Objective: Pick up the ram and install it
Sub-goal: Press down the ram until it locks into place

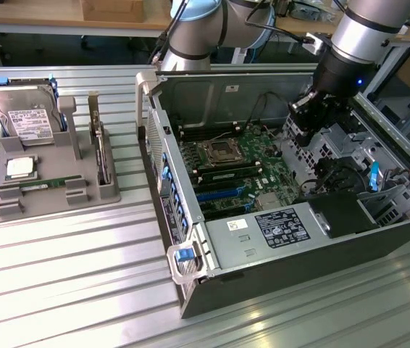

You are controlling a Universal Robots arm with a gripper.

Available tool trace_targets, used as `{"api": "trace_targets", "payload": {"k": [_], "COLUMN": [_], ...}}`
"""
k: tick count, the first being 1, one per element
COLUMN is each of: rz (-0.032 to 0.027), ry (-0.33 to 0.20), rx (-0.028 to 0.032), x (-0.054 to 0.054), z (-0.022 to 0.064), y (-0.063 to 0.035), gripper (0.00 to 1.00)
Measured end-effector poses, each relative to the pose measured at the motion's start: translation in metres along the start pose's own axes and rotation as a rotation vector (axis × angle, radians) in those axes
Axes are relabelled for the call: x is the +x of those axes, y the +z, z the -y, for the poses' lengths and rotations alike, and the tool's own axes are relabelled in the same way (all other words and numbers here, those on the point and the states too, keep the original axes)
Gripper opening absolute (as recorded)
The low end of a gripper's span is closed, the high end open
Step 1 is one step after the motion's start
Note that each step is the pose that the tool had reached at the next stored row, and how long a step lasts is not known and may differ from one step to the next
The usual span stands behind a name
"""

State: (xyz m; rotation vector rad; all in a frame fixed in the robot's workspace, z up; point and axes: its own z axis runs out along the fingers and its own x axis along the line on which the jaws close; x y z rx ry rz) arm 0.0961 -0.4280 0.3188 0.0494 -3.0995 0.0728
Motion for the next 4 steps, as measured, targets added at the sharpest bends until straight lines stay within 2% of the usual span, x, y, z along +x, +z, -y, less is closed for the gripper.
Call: {"api": "trace_targets", "payload": {"k": [4], "rz": [0.0], "ry": [0.0], "rx": [0.0], "x": [0.0], "z": [0.0], "y": [0.0], "gripper": [0.1]}}
